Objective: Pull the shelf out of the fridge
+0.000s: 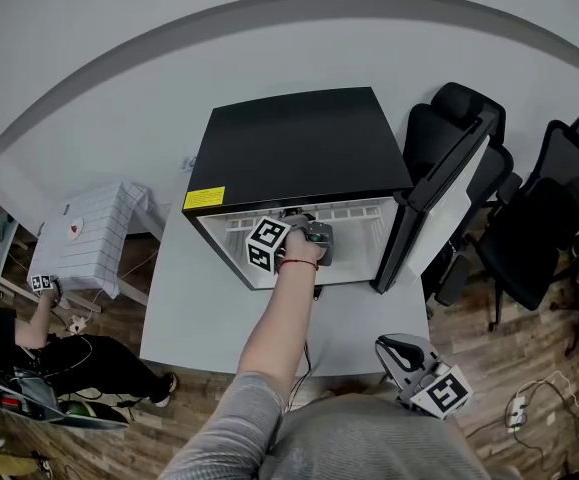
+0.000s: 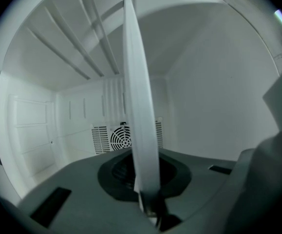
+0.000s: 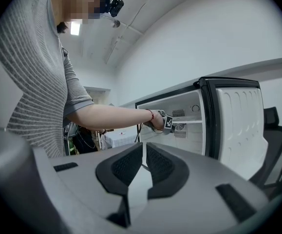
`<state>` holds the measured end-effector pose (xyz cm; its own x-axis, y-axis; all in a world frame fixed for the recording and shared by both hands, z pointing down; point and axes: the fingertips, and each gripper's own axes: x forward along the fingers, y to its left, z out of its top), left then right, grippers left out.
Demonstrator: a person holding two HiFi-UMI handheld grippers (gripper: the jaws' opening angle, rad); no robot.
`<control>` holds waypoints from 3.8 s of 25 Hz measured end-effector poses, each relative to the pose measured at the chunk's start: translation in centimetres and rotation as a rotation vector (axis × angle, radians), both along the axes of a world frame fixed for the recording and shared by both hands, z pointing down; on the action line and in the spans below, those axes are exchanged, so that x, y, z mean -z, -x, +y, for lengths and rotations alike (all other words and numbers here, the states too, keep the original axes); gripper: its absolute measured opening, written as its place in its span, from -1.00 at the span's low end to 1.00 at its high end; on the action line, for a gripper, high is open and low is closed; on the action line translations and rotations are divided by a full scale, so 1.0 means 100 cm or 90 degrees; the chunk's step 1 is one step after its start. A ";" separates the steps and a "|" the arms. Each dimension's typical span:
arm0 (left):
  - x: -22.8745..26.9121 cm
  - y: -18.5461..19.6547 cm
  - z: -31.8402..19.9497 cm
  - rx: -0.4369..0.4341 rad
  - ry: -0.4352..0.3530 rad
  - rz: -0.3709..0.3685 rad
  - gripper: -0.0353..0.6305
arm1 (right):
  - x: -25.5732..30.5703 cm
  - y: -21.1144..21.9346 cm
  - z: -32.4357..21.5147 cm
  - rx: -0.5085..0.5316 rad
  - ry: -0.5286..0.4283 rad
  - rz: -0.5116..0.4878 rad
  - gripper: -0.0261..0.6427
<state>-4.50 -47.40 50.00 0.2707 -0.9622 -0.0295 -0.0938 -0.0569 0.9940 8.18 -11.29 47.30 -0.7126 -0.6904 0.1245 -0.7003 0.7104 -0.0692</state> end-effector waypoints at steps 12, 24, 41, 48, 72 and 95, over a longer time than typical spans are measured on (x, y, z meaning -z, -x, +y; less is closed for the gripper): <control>0.000 0.001 0.001 0.003 0.008 0.019 -0.79 | 0.001 -0.003 0.006 -0.015 0.002 0.004 -0.88; 0.000 0.000 0.016 -0.005 0.008 0.031 -0.79 | 0.000 0.007 0.010 -0.007 0.003 0.004 -0.88; 0.001 0.001 0.040 -0.011 0.008 0.043 -0.79 | 0.001 0.016 0.019 -0.001 0.003 0.004 -0.88; 0.001 0.003 0.057 -0.012 0.007 0.051 -0.79 | 0.003 0.022 0.022 0.007 -0.005 0.001 -0.88; 0.001 0.005 0.086 -0.018 0.009 0.061 -0.79 | 0.002 0.032 0.034 0.018 -0.011 0.004 -0.88; 0.002 0.005 0.102 -0.018 0.013 0.069 -0.79 | 0.004 0.035 0.040 0.026 -0.013 0.004 -0.88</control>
<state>-5.01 -37.17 49.83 0.2938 -0.9550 -0.0403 0.0151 -0.0375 0.9992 4.70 -7.29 46.91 -0.7398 -0.6629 0.1154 -0.6709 0.7399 -0.0506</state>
